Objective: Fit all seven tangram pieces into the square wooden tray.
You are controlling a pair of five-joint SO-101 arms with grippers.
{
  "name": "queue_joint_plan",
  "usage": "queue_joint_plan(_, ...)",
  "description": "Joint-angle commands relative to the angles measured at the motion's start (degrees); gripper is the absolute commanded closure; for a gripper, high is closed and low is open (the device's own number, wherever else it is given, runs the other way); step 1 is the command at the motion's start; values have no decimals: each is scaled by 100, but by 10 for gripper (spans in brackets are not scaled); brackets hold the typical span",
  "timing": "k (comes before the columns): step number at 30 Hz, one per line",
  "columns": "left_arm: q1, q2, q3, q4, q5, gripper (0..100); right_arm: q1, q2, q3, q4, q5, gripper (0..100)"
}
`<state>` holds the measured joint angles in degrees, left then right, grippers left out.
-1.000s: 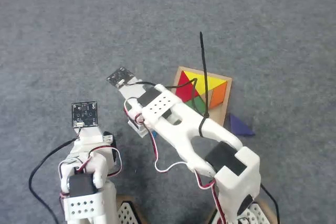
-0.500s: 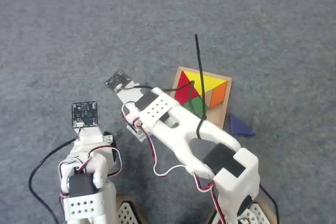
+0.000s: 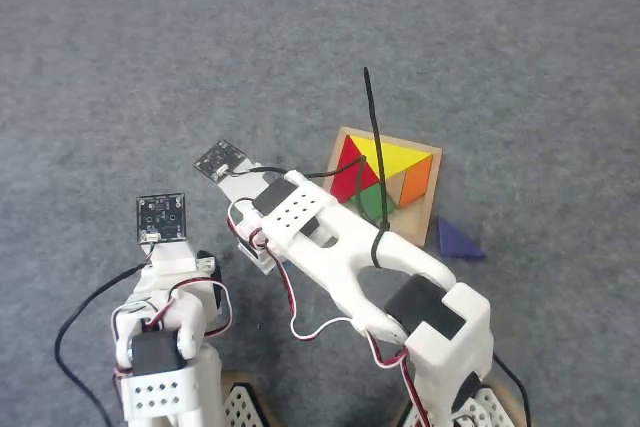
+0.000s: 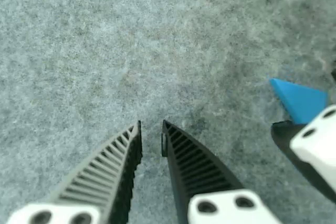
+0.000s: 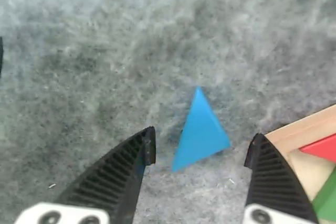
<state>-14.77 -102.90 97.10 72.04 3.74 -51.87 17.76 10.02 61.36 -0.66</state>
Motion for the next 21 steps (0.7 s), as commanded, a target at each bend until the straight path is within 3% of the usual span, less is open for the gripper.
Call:
queue_joint_plan(1,-18,-105,-66,26,53,943,4,-31,-18,-101,-35,714)
queue_joint_plan(21,-18,-105,-66,26,53,943,-22,382,-290,-321,-26,714)
